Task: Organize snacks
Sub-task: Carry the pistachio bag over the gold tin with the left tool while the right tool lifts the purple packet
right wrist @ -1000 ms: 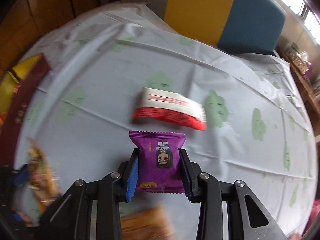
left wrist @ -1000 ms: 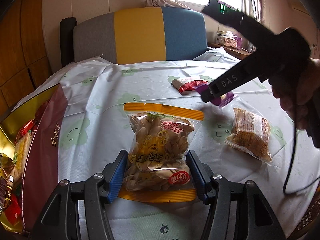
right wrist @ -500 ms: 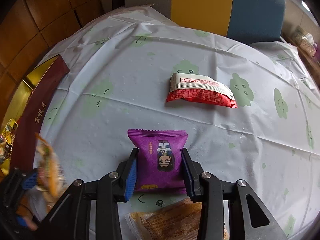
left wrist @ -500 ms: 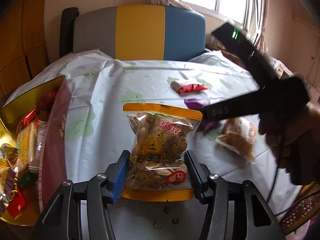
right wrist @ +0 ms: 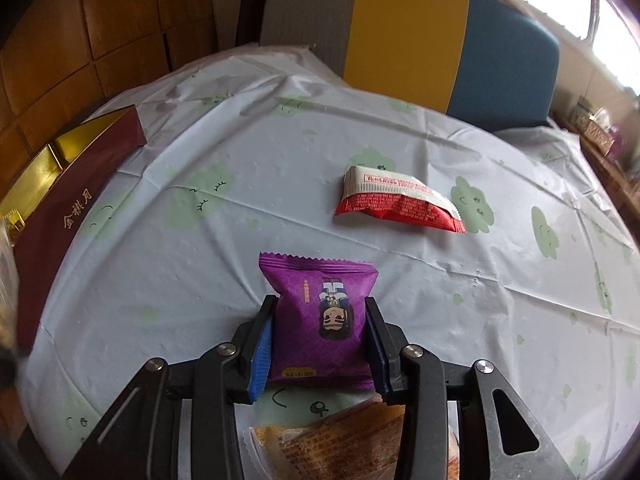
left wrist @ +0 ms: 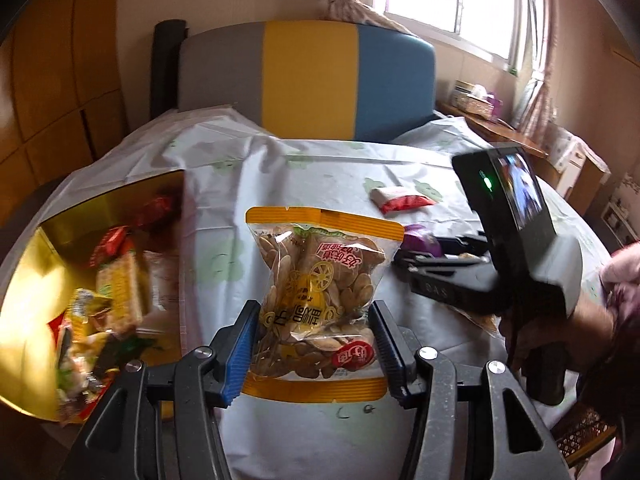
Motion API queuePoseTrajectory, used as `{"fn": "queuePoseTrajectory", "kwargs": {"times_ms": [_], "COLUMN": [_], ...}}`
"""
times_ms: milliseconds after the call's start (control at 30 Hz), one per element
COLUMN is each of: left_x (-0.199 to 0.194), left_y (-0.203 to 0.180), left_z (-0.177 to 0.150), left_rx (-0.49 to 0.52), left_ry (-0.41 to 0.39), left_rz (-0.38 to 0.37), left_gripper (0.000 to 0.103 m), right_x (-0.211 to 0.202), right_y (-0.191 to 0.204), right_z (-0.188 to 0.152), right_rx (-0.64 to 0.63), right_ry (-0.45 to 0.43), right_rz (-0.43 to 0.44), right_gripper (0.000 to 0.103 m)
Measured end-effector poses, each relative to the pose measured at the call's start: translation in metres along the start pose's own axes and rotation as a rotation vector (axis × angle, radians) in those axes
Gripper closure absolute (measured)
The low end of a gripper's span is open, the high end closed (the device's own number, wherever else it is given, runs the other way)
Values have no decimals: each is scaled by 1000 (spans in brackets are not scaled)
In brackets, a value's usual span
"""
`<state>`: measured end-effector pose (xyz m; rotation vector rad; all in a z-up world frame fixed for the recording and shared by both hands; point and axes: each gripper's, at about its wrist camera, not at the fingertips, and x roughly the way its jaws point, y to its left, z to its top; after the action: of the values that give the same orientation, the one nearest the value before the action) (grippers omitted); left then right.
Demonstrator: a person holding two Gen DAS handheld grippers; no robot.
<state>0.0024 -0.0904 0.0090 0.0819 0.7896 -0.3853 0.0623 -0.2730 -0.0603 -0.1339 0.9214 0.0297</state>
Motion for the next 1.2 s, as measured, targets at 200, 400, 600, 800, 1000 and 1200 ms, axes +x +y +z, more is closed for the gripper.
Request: {"fn": "queuePoseTrajectory", "kwargs": {"times_ms": [200,400,600,800,1000,1200], "left_x": [-18,-29,-35,-37,-52,-65], "left_y": [7,19,40,69,138,222], "left_z": [2,6,8,6,7,-4], "left_rx": [-10,-26,-65,-113,-291,-519], "left_ry": [-24,-39,-34,-14,-2,15], "left_rz": [37,67,92,120,150,206], "left_gripper": [47,47,47,47,47,47], "right_x": [-1,-1,-1,-2,-2,-2], "right_y": [0,0,0,0,0,0], "right_z": [-1,-2,-3,-3,-3,-2], "right_rx": [2,2,4,5,6,6], "right_ry": [-23,-28,-30,-31,-32,-33], "right_rz": [-7,-10,-8,-7,-6,-8], "right_gripper": [60,60,60,60,60,60]}}
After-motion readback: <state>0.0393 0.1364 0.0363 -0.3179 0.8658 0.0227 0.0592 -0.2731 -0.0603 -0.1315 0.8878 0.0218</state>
